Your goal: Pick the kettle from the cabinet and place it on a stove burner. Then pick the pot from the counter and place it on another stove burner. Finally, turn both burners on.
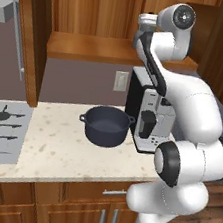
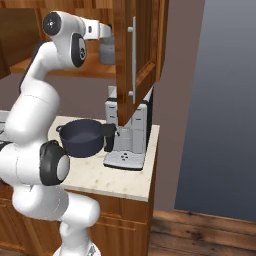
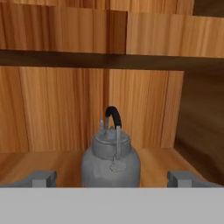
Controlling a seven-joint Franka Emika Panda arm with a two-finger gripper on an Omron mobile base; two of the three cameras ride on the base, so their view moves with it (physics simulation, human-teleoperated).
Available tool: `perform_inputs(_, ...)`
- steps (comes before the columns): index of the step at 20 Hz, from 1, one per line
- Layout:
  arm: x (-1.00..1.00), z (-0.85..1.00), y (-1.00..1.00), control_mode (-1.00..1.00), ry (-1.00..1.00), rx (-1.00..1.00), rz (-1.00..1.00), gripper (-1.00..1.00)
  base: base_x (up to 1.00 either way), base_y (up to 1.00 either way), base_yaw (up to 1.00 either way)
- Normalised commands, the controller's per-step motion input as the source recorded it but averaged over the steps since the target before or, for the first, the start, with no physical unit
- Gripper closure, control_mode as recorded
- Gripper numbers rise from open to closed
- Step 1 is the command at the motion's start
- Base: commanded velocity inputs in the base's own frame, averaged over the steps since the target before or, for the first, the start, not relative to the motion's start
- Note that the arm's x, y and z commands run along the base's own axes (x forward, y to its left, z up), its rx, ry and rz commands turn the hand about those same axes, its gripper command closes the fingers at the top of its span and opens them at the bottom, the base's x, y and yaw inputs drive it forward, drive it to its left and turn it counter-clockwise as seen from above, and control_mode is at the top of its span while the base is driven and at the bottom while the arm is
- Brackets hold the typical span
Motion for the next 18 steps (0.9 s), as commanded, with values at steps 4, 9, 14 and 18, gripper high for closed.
perform_inputs(4, 0.44, -0.24, 0.00, -1.00, -0.12, -0.10, 0.00, -1.00, 0.00, 0.00, 0.00)
perform_inputs(9, 0.34, -0.23, -0.01, -1.00, -0.12, -0.08, 0.01, -1.00, 0.00, 0.00, 0.00)
perform_inputs(14, 0.27, -0.31, -0.05, -1.00, -0.09, -0.07, 0.06, -1.00, 0.00, 0.00, 0.00)
perform_inputs(18, 0.29, -0.15, -0.18, -1.00, -0.05, -0.05, 0.06, -1.00, 0.00, 0.00, 0.00)
